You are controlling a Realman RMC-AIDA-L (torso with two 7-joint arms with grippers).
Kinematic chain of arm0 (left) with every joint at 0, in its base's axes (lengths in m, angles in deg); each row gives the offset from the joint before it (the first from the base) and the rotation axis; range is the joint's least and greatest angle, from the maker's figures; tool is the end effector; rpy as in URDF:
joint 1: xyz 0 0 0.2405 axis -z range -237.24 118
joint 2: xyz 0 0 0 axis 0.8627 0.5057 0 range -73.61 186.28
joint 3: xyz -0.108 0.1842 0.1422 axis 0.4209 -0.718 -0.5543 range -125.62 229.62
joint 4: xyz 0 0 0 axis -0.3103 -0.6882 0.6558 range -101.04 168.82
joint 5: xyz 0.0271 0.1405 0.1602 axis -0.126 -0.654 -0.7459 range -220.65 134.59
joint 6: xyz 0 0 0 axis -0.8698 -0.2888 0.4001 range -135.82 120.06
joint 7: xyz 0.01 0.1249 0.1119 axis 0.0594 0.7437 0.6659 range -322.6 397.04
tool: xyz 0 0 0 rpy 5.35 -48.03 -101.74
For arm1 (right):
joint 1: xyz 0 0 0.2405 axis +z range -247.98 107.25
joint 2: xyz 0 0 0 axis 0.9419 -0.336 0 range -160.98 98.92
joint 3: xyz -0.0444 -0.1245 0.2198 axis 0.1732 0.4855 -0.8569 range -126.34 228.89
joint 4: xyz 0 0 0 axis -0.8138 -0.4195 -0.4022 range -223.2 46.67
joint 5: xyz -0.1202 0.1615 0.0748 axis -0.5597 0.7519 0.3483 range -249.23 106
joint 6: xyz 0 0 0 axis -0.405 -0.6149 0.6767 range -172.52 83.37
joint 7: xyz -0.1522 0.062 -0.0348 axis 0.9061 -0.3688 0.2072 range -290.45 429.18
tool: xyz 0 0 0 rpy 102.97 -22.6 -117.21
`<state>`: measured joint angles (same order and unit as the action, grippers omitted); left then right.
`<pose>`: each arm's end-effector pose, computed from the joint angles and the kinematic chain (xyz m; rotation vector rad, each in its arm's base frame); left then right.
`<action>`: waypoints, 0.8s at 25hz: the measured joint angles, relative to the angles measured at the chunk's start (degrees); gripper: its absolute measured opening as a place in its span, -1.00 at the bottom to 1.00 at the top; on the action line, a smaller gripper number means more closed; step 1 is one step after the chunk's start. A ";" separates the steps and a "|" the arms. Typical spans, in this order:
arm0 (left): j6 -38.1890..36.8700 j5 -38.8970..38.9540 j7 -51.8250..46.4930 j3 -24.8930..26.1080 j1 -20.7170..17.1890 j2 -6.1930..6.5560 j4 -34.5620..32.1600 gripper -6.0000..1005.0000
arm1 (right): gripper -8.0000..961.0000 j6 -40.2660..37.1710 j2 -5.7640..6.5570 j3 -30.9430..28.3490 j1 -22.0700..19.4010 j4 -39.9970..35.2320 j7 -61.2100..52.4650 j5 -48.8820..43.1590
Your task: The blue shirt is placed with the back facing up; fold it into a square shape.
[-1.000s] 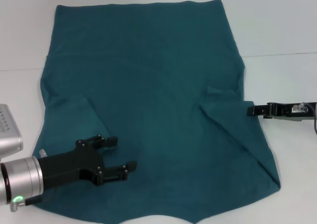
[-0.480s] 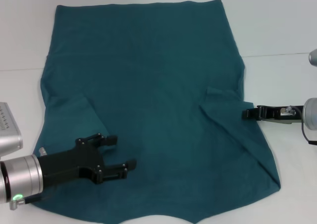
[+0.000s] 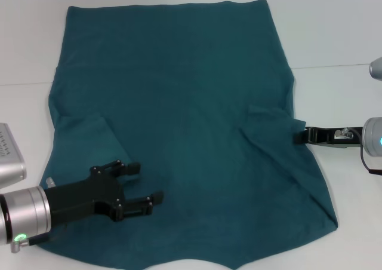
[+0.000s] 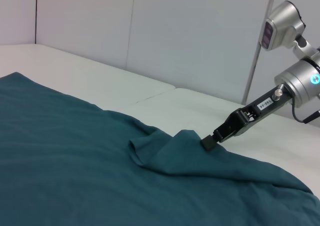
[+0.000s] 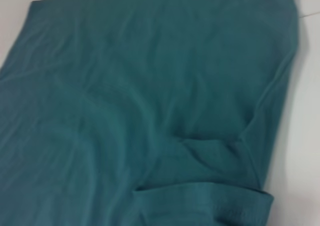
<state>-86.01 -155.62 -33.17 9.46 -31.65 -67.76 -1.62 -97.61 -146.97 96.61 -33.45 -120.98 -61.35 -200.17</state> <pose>-0.2640 0.3384 -0.0656 -2.6439 -0.5722 -0.6254 0.3193 0.4214 -0.0115 -2.0005 1.5414 0.3270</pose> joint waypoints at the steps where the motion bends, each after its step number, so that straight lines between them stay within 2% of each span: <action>1: 0.00 0.00 0.00 0.00 0.00 0.00 0.02 0.77 | -0.71 -0.41 0.00 -0.03 -0.02 -0.05 0.39 0.42; 3: 0.00 0.00 0.00 0.01 -0.02 0.00 0.06 0.77 | -0.87 -1.50 0.00 -0.16 -0.16 -0.36 1.45 1.54; 6: -0.01 0.00 0.00 0.06 -0.03 0.00 0.10 0.77 | -0.96 -3.43 0.07 -0.63 -0.51 -0.81 3.25 3.53; 20: 0.00 0.25 0.00 -0.10 0.06 0.00 0.01 0.77 | -0.85 -4.96 0.61 -0.96 -2.15 -1.30 4.61 5.07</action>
<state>-86.01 -155.37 -33.17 9.36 -31.59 -67.76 -1.61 -102.57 -146.37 95.65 -35.59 -122.28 -56.74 -195.10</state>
